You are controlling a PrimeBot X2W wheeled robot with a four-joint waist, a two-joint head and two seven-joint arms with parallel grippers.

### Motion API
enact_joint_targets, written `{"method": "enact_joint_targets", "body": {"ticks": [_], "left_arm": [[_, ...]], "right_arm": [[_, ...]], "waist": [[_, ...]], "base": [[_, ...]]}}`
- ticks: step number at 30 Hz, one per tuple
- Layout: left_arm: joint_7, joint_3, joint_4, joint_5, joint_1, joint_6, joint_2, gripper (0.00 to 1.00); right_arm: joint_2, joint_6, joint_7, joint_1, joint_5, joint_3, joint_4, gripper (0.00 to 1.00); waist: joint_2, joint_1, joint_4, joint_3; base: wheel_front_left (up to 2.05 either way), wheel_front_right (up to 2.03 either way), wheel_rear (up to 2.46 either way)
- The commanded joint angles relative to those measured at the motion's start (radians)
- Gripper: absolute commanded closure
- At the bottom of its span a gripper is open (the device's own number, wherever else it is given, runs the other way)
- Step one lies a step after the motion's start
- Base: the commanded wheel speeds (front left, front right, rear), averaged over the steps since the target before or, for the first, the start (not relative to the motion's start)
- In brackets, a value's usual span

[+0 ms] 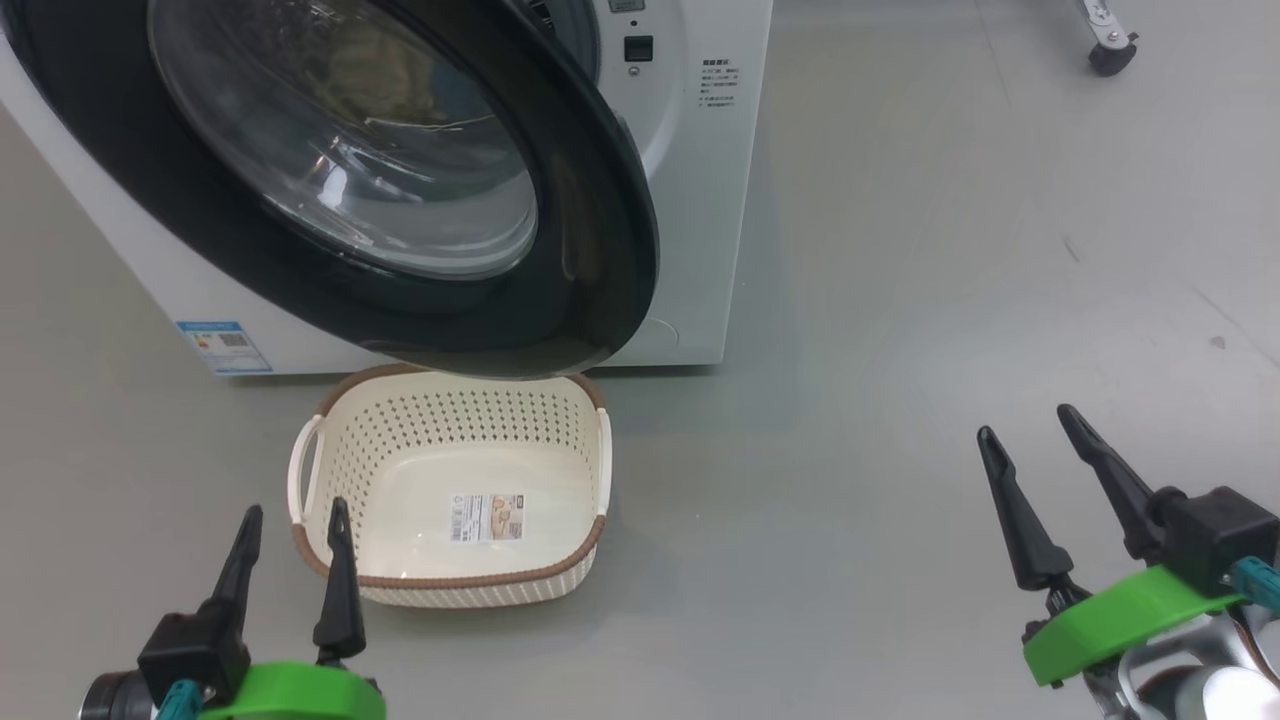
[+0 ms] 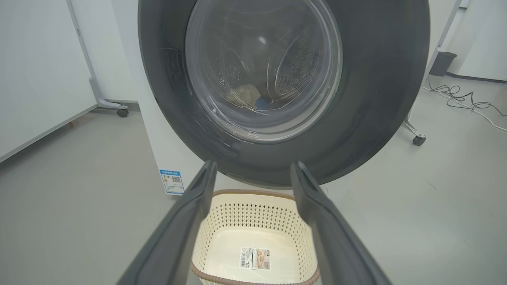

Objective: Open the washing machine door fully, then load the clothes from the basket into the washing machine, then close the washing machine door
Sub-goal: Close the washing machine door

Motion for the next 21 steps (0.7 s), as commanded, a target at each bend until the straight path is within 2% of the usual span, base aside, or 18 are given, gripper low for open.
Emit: {"method": "enact_joint_targets", "body": {"ticks": [1, 2, 3, 4, 5, 17, 21], "left_arm": [[-0.012, 0.030, -0.026, 0.009, -0.052, 0.003, 0.009, 0.00], [-0.012, 0.027, -0.026, 0.009, -0.052, 0.002, 0.008, 0.00], [-0.012, 0.024, -0.026, 0.009, -0.053, 0.001, 0.007, 0.00], [-0.012, 0.021, -0.027, 0.010, -0.054, 0.000, 0.006, 0.00], [-0.013, 0.019, -0.027, 0.010, -0.054, 0.000, 0.006, 0.00], [-0.019, 0.000, -0.023, 0.010, -0.051, -0.010, 0.000, 0.00], [-0.020, -0.007, -0.016, 0.008, -0.054, -0.012, -0.006, 0.00]], "right_arm": [[-0.011, -0.002, 0.001, -0.023, -0.004, 0.007, -0.031, 0.00], [-0.011, -0.002, 0.002, -0.025, 0.001, 0.002, -0.029, 0.33], [-0.013, -0.002, 0.001, -0.027, 0.004, -0.005, -0.026, 0.59], [-0.014, -0.002, 0.001, -0.030, 0.007, -0.010, -0.023, 0.82], [-0.015, -0.002, 0.000, -0.035, 0.012, -0.014, -0.019, 1.00], [-0.054, -0.002, -0.014, -0.108, 0.034, -0.031, 0.067, 1.00], [-0.067, -0.002, -0.021, -0.156, 0.040, -0.041, 0.132, 1.00]], "waist": [[-0.0001, 0.0000, 0.010, -0.002], [-0.0001, 0.0000, 0.016, -0.002], [-0.0001, 0.0000, 0.024, -0.002], [-0.0001, 0.0000, 0.031, -0.001], [-0.0001, 0.0000, 0.039, 0.000], [-0.0001, 0.0000, 0.149, -0.007], [-0.0001, 0.0000, 0.198, -0.013]], "base": [[0.00, 0.00, 0.00], [0.00, 0.00, 0.00], [0.00, 0.00, 0.00], [0.00, 0.00, 0.00], [0.00, 0.00, 0.00], [0.00, 0.00, 0.00], [0.00, 0.00, 0.00]]}}
